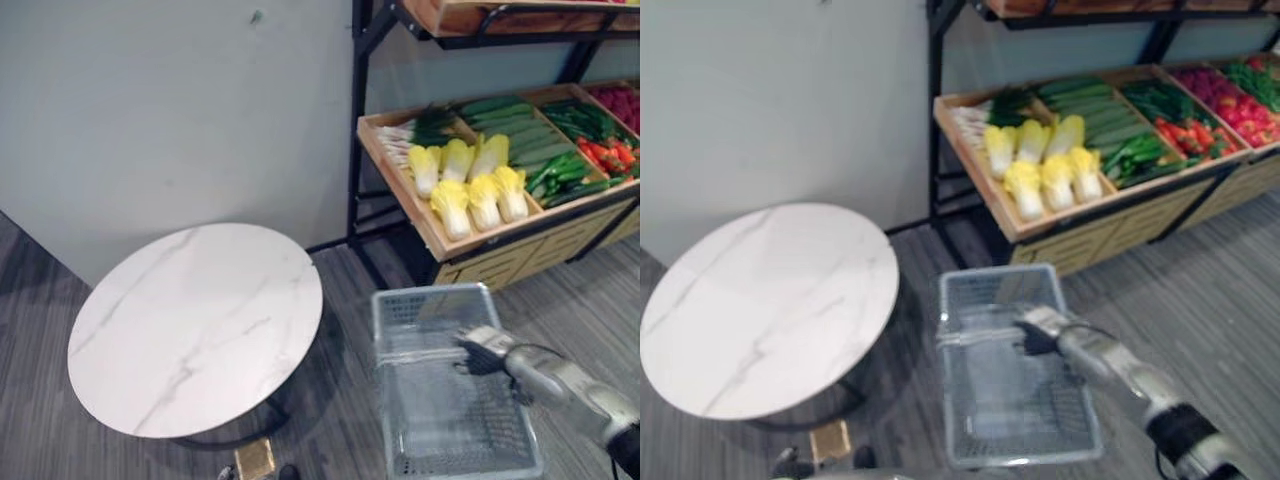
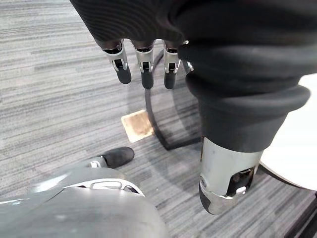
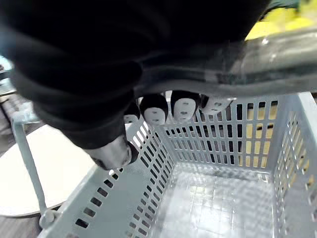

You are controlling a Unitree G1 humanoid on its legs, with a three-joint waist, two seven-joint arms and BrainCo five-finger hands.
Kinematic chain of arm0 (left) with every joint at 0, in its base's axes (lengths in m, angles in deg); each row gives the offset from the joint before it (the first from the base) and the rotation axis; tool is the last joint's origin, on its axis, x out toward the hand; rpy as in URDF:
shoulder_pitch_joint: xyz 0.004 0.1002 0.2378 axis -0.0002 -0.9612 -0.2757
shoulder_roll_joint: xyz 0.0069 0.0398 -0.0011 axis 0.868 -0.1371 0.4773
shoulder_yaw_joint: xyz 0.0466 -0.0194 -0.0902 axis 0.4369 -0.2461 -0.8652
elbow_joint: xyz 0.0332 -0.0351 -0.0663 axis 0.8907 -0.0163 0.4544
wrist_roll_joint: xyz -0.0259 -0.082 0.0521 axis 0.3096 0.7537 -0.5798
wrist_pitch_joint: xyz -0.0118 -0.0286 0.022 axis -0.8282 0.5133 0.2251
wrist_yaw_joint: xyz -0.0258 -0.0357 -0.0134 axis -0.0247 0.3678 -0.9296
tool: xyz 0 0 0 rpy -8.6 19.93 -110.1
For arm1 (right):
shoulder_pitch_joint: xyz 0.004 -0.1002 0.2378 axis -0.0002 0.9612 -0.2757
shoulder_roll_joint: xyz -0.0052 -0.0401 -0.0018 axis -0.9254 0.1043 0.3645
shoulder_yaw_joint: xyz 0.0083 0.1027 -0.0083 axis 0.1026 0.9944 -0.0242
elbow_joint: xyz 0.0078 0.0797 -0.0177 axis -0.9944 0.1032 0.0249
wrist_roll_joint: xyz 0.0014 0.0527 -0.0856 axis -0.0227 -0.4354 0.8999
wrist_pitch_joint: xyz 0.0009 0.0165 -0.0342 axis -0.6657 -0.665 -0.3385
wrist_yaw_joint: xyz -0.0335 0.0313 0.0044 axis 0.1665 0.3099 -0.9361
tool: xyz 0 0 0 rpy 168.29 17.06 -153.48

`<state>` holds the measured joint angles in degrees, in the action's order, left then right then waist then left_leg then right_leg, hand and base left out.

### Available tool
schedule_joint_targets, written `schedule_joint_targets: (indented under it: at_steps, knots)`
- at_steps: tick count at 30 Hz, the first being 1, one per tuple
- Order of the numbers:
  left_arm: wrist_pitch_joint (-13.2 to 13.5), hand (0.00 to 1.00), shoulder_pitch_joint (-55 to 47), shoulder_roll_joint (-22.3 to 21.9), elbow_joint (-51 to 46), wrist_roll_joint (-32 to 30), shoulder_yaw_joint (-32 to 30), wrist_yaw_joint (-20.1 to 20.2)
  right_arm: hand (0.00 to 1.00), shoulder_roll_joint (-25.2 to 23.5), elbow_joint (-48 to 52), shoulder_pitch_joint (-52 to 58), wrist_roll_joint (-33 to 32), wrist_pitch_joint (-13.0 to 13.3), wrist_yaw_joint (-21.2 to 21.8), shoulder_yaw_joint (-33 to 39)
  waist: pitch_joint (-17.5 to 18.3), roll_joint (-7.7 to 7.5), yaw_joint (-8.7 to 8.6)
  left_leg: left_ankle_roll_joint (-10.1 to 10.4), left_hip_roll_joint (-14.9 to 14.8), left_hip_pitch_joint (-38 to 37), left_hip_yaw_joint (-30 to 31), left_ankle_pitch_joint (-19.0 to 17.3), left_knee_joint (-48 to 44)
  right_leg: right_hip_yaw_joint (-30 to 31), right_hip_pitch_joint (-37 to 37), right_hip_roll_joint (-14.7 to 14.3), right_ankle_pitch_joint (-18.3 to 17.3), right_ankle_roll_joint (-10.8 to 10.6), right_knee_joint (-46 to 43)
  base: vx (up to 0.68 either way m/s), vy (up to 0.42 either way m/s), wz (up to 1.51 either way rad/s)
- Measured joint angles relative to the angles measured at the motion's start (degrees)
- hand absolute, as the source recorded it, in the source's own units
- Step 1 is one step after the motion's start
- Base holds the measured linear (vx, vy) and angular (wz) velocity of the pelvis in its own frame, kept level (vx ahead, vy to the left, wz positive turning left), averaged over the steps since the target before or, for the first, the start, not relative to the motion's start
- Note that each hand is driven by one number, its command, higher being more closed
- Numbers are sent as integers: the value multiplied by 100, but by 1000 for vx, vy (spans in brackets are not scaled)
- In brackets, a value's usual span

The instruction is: Pick vegetable in the basket

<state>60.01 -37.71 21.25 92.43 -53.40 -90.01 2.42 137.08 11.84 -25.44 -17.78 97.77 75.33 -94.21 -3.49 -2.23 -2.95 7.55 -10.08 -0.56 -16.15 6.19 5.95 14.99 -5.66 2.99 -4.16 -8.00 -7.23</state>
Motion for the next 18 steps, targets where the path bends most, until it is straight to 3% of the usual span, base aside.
schedule_joint_targets:
  at_steps: [7,10,11,12,13,14,15,17,18]
  knots:
    - [6,0,-352,-74,-6,3,30,151,100,-120,-390,1721,896,-106,-661,1759,57,-108,-219,-142,316,-191,-30,-108,-4,-43,139,327,-153,-26,-126,0,35,9]
    - [46,0,-392,92,-14,-1,212,180,100,-228,-587,1939,1335,-243,-898,2034,10,-287,-434,-307,569,-177,-218,-129,-39,7,60,583,-123,15,-130,-30,115,-18]
    - [47,0,-348,226,-10,-12,239,185,100,-357,-587,1954,1480,-289,-953,2032,7,-381,-449,-346,594,-178,-411,-152,-42,-114,-169,566,179,298,-257,-75,109,-113]
    - [14,0,-352,218,84,-15,222,181,100,-493,-583,1750,1530,-312,-1029,2026,-16,-165,-411,-509,261,-105,-698,-144,-9,-760,-343,381,544,867,-369,-99,77,-140]
    - [7,0,-317,212,114,-24,215,183,100,-537,-555,1642,1536,-324,-1061,2014,-159,-115,-373,-545,119,-165,-895,-130,-16,-1243,-490,359,462,1032,-971,-131,13,-147]
    - [10,0,-310,289,85,-76,217,184,100,-558,-530,1620,1537,-289,-1134,1961,-317,-174,-427,-570,33,-256,-1119,-134,-49,-2106,-904,551,107,1183,-2791,-142,-15,-115]
    - [-12,0,-266,342,44,-144,234,184,100,-552,-598,1650,1547,-288,-1142,1963,-359,-278,-467,-559,-22,-312,-1284,-156,-82,-2551,-1040,875,93,1230,-4272,-112,-2,-97]
    - [-15,0,-249,350,37,-150,244,185,100,-525,-583,1685,1551,-308,-1142,1979,-361,-281,-465,-517,-156,-298,-1448,-193,-208,-2600,-937,1115,95,1231,-4966,-90,-17,-69]
    - [-16,0,-234,364,34,-174,246,186,100,-527,-565,1708,1626,-324,-1156,2017,-361,-286,-465,-500,-235,-274,-1564,-204,-305,-2584,-738,1373,203,1226,-5003,-119,-49,-60]
